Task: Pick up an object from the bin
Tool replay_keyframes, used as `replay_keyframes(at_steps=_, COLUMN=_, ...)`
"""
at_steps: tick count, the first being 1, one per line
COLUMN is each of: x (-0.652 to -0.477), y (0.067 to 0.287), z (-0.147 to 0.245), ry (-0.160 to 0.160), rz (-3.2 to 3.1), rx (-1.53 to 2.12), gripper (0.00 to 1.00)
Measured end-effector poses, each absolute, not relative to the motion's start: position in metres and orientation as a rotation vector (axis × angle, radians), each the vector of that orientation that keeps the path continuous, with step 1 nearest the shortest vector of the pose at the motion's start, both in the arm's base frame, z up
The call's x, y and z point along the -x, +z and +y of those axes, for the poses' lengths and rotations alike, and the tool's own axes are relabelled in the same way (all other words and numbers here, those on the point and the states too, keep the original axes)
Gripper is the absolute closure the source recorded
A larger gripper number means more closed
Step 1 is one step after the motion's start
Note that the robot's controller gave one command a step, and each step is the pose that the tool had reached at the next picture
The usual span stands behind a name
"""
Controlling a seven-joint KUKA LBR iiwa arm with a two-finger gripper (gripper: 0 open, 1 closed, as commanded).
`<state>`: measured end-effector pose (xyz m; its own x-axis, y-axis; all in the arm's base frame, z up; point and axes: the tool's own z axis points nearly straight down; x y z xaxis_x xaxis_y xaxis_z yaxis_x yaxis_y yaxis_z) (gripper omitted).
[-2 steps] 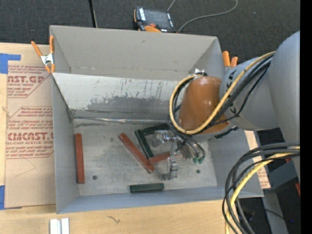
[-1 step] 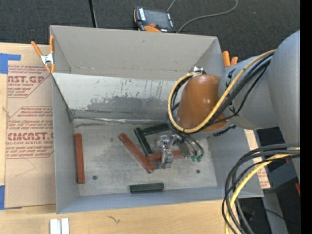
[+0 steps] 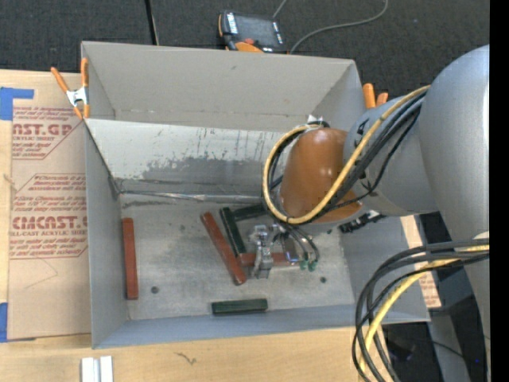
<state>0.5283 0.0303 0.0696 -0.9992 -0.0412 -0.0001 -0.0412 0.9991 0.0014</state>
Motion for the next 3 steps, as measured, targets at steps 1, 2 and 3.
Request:
replay_keyframes(at_steps=1, x=-0.528, y=0.070, z=0.030, ry=0.002, rz=3.141, rx=0.064, gripper=0.00)
replay_keyframes(at_steps=2, x=-0.536, y=0.070, z=-0.014, ry=-0.001, rz=3.140, rx=-0.023, gripper=0.00)
replay_keyframes(at_steps=3, x=-0.536, y=0.070, z=-0.011, ry=0.001, rz=3.140, rx=-0.018, gripper=1.00)
